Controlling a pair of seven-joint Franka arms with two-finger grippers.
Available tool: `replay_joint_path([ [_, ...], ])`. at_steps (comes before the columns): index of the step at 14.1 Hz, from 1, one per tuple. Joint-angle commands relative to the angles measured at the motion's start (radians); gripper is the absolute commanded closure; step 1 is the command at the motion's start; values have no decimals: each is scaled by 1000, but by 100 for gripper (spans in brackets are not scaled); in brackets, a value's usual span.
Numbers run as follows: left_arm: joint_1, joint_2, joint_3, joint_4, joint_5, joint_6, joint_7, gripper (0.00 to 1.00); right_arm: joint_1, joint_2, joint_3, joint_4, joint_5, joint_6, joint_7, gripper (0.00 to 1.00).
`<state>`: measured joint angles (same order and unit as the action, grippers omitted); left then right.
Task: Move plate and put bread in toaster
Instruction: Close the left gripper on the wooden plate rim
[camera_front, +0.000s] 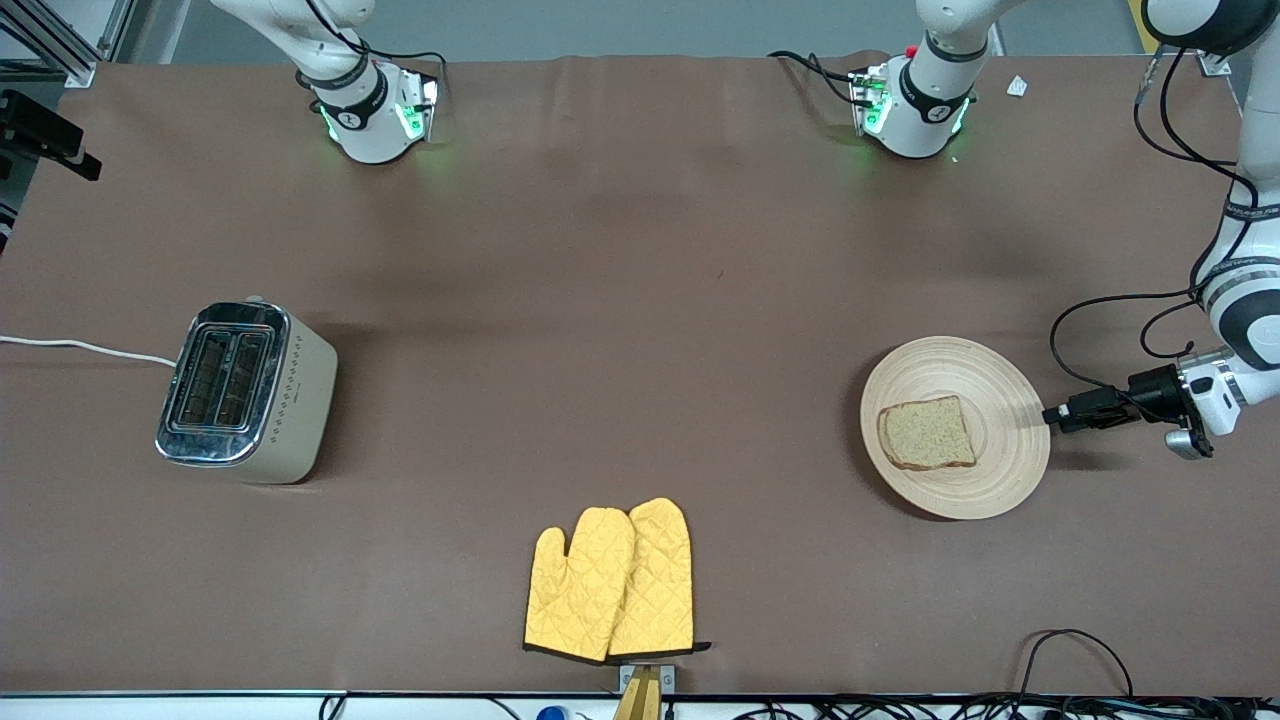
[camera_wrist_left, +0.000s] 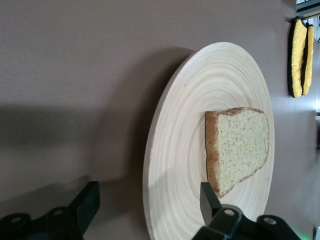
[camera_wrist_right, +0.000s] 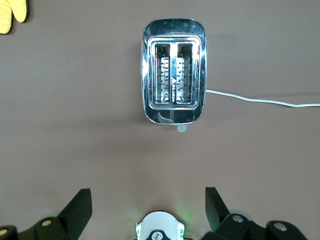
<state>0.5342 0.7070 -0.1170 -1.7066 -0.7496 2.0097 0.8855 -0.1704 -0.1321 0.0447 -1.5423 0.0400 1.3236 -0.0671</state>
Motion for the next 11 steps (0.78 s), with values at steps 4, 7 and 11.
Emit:
replay_joint_path([
  [4, 6, 22, -20, 13, -25, -32, 18, 20, -21, -11, 15, -15, 1, 5, 6, 0],
  [7, 4, 28, -24, 15, -27, -39, 18, 32, -21, -11, 15, -13, 1, 5, 6, 0],
  [11, 9, 35, -41, 15, -30, -39, 18, 51, -21, -11, 15, -12, 1, 8, 6, 0],
])
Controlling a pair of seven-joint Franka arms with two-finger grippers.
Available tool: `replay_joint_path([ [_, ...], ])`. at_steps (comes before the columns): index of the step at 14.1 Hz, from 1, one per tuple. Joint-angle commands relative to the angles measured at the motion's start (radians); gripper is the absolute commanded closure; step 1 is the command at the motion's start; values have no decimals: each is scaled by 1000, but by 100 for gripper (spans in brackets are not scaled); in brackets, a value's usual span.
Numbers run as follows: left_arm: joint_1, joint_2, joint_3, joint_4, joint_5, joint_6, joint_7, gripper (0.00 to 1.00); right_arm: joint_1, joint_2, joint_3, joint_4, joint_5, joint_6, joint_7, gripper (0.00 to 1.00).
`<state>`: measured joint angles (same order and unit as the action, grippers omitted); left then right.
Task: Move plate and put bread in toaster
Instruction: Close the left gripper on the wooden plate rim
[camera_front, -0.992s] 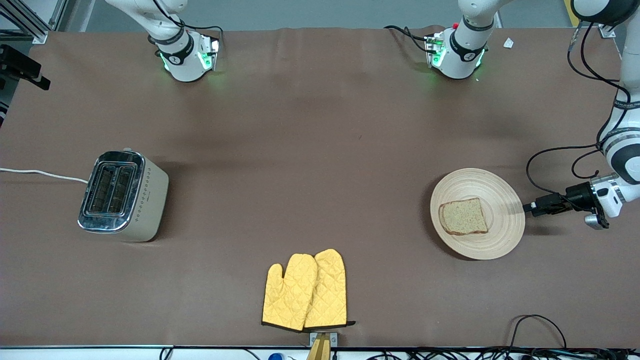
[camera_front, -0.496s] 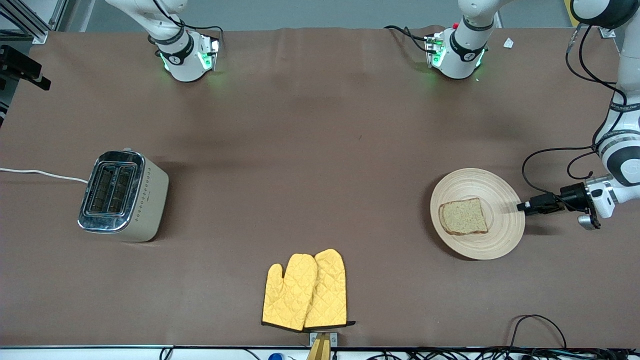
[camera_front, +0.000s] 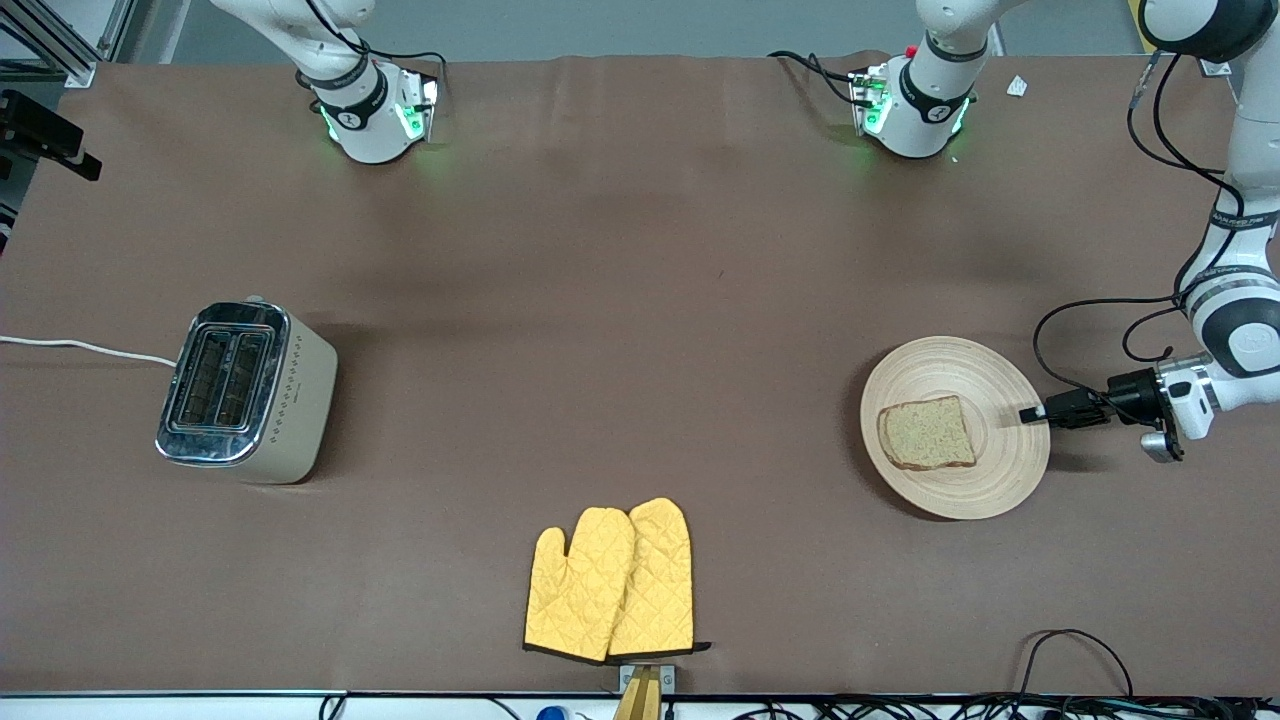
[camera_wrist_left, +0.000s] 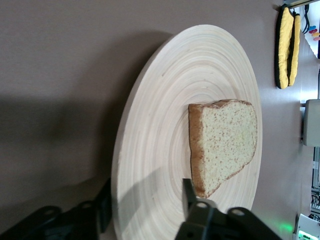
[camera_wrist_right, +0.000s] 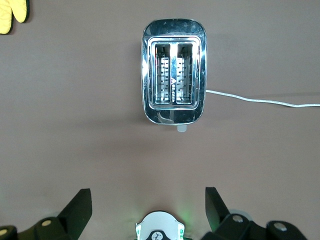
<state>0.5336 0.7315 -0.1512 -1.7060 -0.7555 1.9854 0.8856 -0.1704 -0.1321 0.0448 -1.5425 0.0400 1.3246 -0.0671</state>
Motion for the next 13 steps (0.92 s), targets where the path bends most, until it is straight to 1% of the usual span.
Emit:
replay_joint_path([
  [1, 9, 11, -7, 14, -24, -14, 18, 56, -21, -9, 15, -11, 1, 10, 6, 0],
  [2, 9, 12, -7, 14, -24, -14, 18, 61, -20, -8, 15, -10, 1, 10, 6, 0],
  [3, 9, 12, -7, 16, -24, -14, 18, 64, -20, -8, 15, -8, 1, 11, 6, 0],
  [4, 9, 16, -7, 16, -21, -16, 19, 64, -20, -6, 15, -8, 1, 12, 4, 0],
  [5, 11, 19, -7, 19, -19, -25, 19, 67, -20, -6, 15, -8, 1, 12, 4, 0],
  [9, 28, 48, -7, 51, -18, -77, 19, 90, -21, -6, 15, -7, 1, 12, 4, 0],
  [11, 29, 46, -7, 51, -22, -94, 19, 98, -20, -6, 15, -7, 1, 12, 4, 0],
  [13, 31, 42, -8, 51, -24, -109, 18, 100, -20, -6, 15, -7, 1, 13, 6, 0],
])
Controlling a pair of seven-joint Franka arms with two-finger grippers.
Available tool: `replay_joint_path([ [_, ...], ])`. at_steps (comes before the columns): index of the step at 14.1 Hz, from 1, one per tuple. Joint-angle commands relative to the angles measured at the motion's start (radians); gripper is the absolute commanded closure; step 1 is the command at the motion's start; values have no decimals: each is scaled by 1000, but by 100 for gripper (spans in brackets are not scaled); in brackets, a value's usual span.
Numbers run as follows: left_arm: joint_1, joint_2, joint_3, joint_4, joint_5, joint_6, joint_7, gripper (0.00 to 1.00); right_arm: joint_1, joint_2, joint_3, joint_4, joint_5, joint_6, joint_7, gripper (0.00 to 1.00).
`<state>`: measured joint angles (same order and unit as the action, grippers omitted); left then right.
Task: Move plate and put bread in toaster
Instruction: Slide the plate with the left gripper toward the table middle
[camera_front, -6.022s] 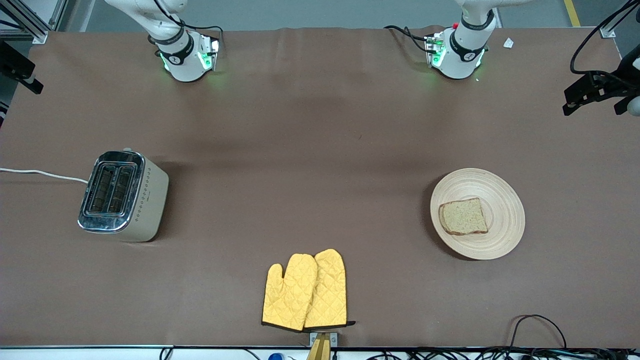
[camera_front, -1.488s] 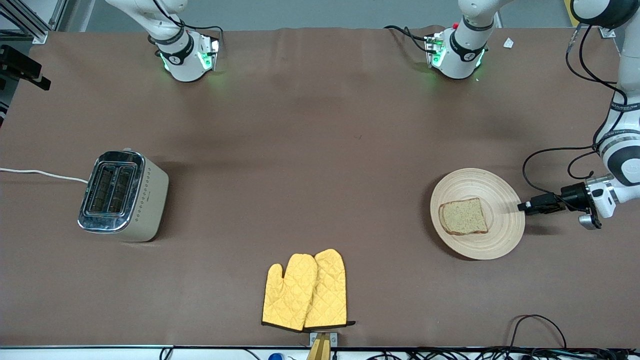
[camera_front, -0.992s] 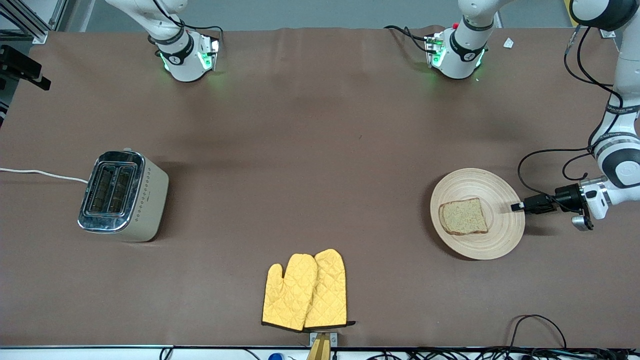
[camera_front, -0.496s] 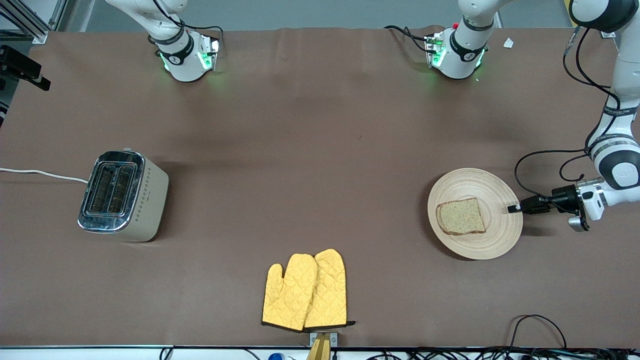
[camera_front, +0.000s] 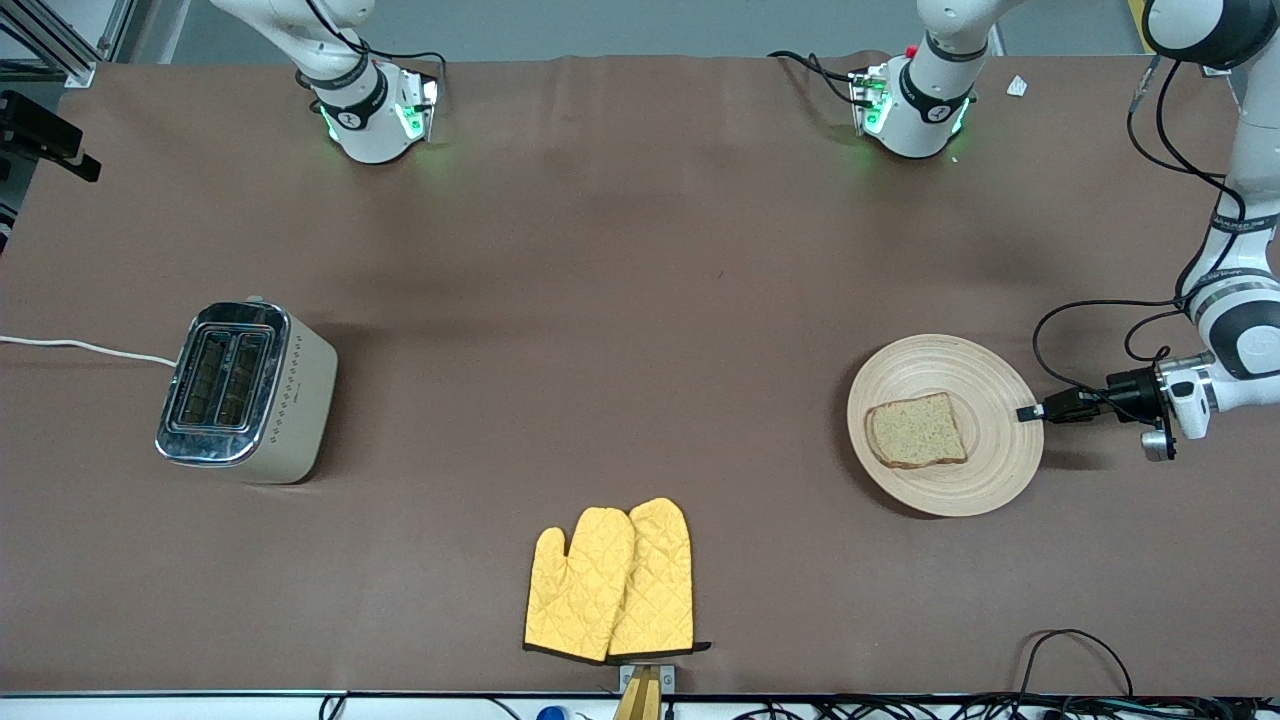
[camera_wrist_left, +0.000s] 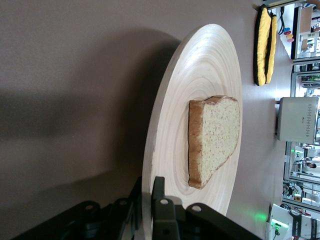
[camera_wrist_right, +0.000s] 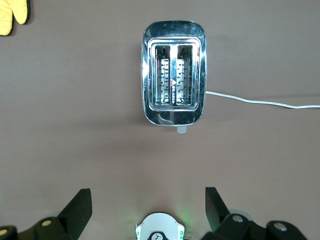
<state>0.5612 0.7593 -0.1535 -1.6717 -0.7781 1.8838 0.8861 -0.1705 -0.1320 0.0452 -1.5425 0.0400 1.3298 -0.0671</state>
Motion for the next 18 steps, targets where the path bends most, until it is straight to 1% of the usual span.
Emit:
replay_joint_path([
  [1, 5, 14, -8, 18, -7, -23, 17, 100, -20, -5, 15, -7, 1, 8, 6, 0],
  [4, 0, 11, -12, 38, -47, -97, 11, 100, -20, -5, 15, -7, 1, 15, 6, 0],
  [7, 3, 6, -61, 38, -73, -120, 2, 100, -20, -4, 15, -8, 3, 23, 4, 0],
  [9, 5, 3, -119, 38, -87, -124, -30, 100, -20, -3, 15, -10, 3, 26, 6, 0],
  [11, -4, 2, -182, 41, -76, -124, -71, 100, -21, -3, 15, -13, 3, 34, 4, 0],
  [13, -33, 2, -237, 44, -84, -115, -123, 100, -21, -3, 15, -14, 1, 35, 4, 0],
  [14, -53, 2, -250, 44, -86, -108, -153, 100, -23, -1, 15, -14, 1, 35, 4, 0],
  [18, -171, 2, -258, 46, -89, -78, -208, 100, -32, 3, 15, -16, 1, 34, 4, 0],
])
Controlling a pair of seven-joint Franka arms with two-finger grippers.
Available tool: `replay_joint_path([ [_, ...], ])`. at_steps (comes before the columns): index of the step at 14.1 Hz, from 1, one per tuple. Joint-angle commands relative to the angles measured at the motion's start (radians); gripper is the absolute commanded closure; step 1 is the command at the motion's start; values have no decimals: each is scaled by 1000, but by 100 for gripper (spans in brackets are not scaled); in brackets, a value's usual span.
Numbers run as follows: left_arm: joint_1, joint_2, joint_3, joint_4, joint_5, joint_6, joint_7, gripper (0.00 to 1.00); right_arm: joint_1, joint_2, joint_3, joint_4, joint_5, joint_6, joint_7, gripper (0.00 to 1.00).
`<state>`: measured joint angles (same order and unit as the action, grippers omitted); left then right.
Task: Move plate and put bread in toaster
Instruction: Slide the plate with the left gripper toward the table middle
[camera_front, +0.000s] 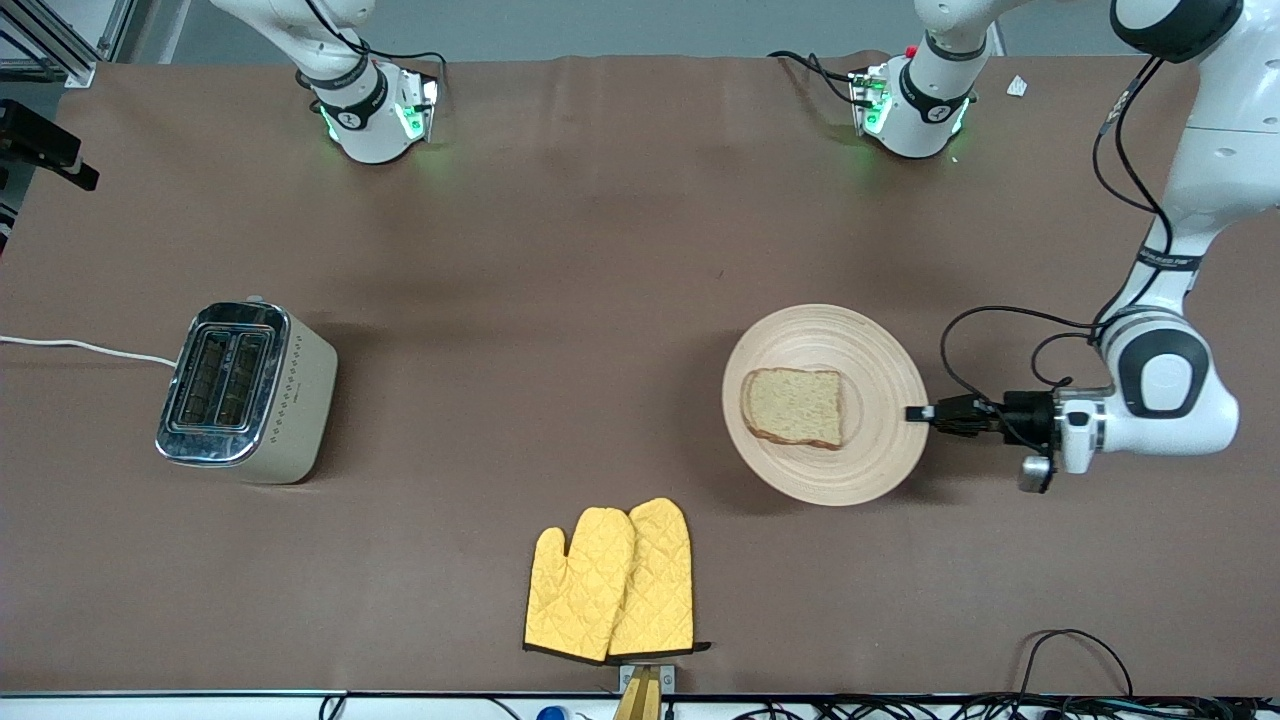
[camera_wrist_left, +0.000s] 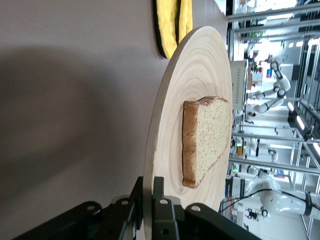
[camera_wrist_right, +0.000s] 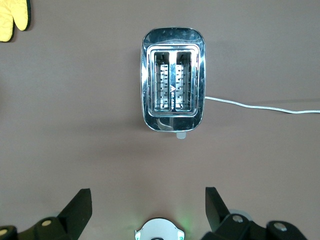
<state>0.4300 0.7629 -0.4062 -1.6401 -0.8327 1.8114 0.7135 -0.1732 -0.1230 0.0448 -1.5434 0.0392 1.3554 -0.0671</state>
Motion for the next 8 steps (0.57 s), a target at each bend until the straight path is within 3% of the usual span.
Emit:
replay_joint_path([
  [1, -65, -2, -5, 13, -34, 20, -57, 100, -31, -6, 15, -15, 2, 8, 4, 0],
  [8, -275, 7, -6, -30, -163, 242, -74, 100, -35, -4, 15, -21, 2, 10, 4, 0],
])
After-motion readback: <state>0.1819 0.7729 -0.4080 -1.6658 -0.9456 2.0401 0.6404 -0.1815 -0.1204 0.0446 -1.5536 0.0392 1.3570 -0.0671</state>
